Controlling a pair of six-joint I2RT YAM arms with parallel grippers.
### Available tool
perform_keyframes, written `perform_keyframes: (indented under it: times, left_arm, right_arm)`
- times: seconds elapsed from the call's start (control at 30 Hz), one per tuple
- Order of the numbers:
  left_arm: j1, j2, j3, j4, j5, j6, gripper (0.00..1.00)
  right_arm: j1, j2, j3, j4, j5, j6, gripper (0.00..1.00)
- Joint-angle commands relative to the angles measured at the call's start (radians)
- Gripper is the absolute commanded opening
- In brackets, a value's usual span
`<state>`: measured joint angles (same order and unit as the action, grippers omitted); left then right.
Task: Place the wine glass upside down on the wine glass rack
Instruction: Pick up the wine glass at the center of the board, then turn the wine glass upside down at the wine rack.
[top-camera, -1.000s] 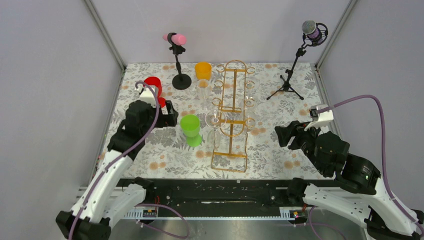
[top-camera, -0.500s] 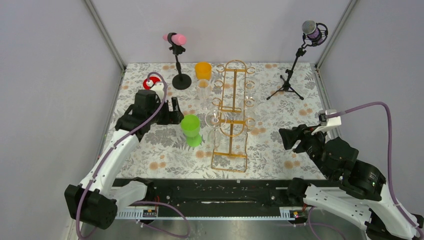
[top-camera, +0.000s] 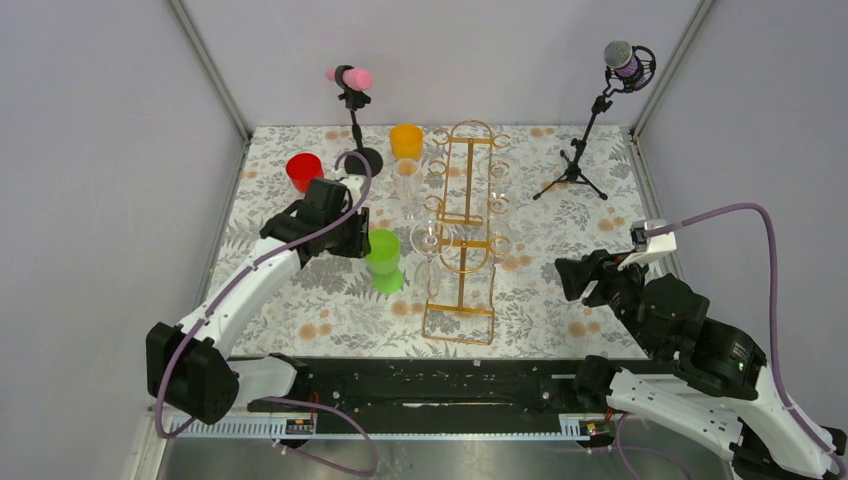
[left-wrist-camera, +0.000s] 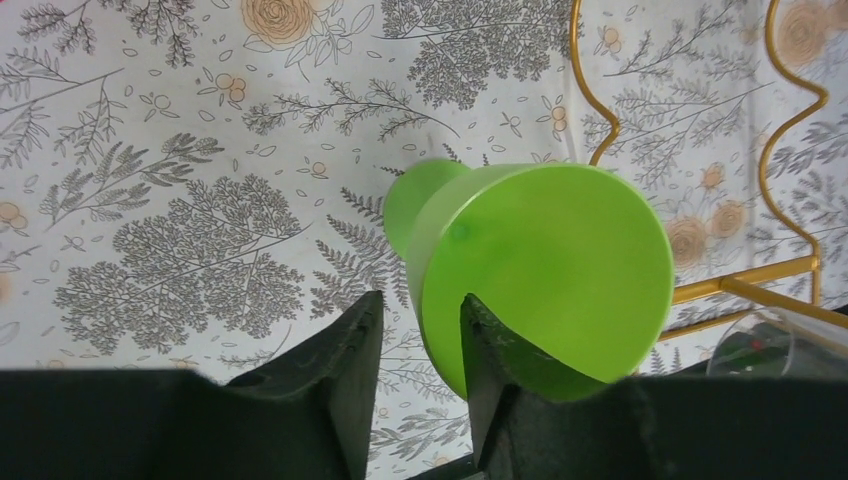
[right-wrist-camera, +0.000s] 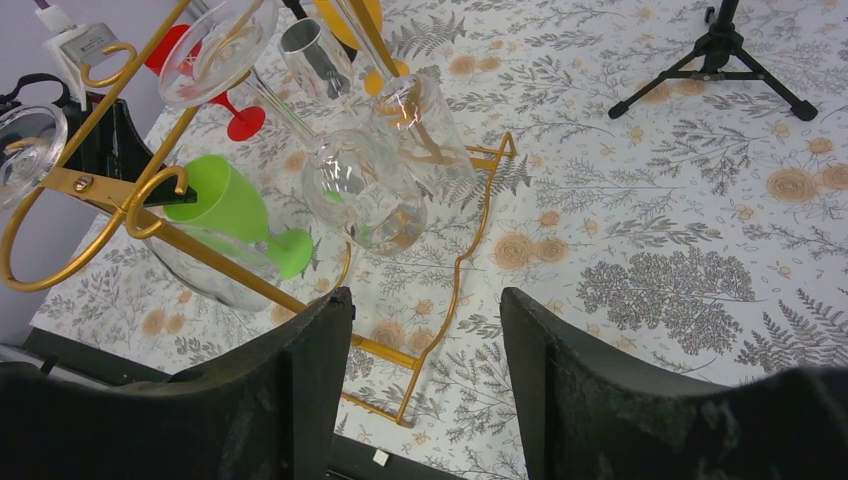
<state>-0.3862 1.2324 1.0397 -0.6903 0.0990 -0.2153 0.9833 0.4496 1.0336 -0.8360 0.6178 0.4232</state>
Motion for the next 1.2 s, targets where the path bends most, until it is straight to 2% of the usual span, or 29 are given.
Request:
perform_keyframes:
  times: [0.0, 0.13, 0.37, 0.5, 0.7, 0.9, 1.07, 1.17]
  left_arm:
    - [-0.024, 0.003, 0.05, -0.006, -0.076, 0.017, 0.31]
    - [-0.025, -0.006, 0.044, -0.005, -0.09, 0.017, 0.17]
    - [-0.025, -0.062, 0.024, -0.006, -0.094, 0.032, 0.0]
    - [-0.025, -0.179, -0.009, 0.015, -0.15, 0.048, 0.0]
    - [-0.025, -0.398, -0.001, 0.006, -0.273, 0.02, 0.0]
    - [-0.024, -0.614, 0.024, 0.068, -0.269, 0.015, 0.0]
    - [-0.025, -0.748, 0.049, 0.15, -0.185, 0.035, 0.0]
    - [-0.025, -0.857, 0.019, 0.238, -0.064, 0.035, 0.0]
  right_arm:
    - [-0.006, -0.01, -0.009, 0.021, 0.015, 0.006, 0.64]
    - [-0.006, -0.021, -0.01, 0.021, 0.011, -0.001, 0.64]
    - [-0.008, -0.02, -0.007, 0.023, 0.014, -0.017, 0.64]
    - [-0.006, -0.015, 0.025, 0.005, 0.029, -0.073, 0.65]
    - [-0.007, 0.031, 0.161, -0.088, 0.106, -0.075, 0.66]
    - [-0.007, 0.145, 0.297, -0.105, 0.039, -0.099, 0.66]
    - [-0.007, 0.206, 0.43, -0.05, 0.029, -0.142, 0.66]
    - [-0.006, 0.281, 0.558, -0.052, -0.074, -0.17, 0.67]
